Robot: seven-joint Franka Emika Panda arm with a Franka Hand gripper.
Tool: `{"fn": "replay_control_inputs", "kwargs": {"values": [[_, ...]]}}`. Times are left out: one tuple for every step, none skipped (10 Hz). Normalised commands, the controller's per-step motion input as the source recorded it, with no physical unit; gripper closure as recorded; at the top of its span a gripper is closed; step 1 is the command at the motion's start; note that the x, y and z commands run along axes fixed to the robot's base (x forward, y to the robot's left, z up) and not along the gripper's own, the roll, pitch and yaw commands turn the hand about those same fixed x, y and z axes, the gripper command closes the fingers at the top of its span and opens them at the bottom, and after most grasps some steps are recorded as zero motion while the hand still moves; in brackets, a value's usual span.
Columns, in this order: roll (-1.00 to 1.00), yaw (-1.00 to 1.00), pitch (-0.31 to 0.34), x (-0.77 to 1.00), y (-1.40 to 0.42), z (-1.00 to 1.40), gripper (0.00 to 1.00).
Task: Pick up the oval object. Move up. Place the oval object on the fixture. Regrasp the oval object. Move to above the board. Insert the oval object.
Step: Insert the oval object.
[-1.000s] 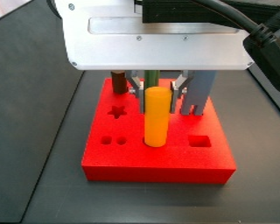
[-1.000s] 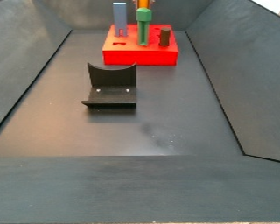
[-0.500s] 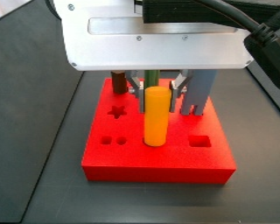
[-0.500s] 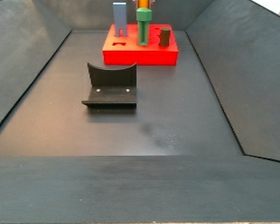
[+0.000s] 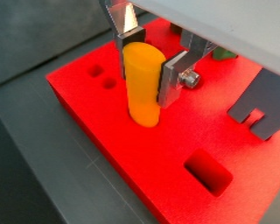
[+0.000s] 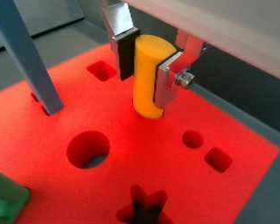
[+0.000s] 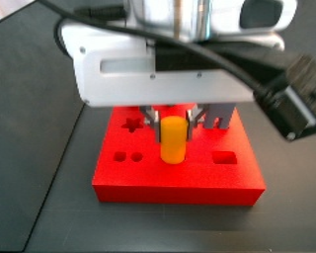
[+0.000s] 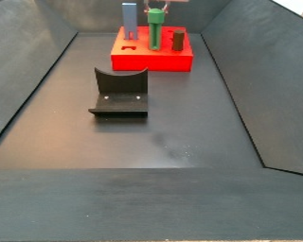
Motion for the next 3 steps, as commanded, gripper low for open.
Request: {"fn": "replay_control_inputs", "kwargs": {"values": [[0.00,-0.06,-0.170,0.12,0.00,-0.65,1.00],[-0.04,-0.04,-0.067,0.01,0.00,-0.05,1.00],[0.00,0.00,0.000,0.00,0.00,0.00,1.00]]}}
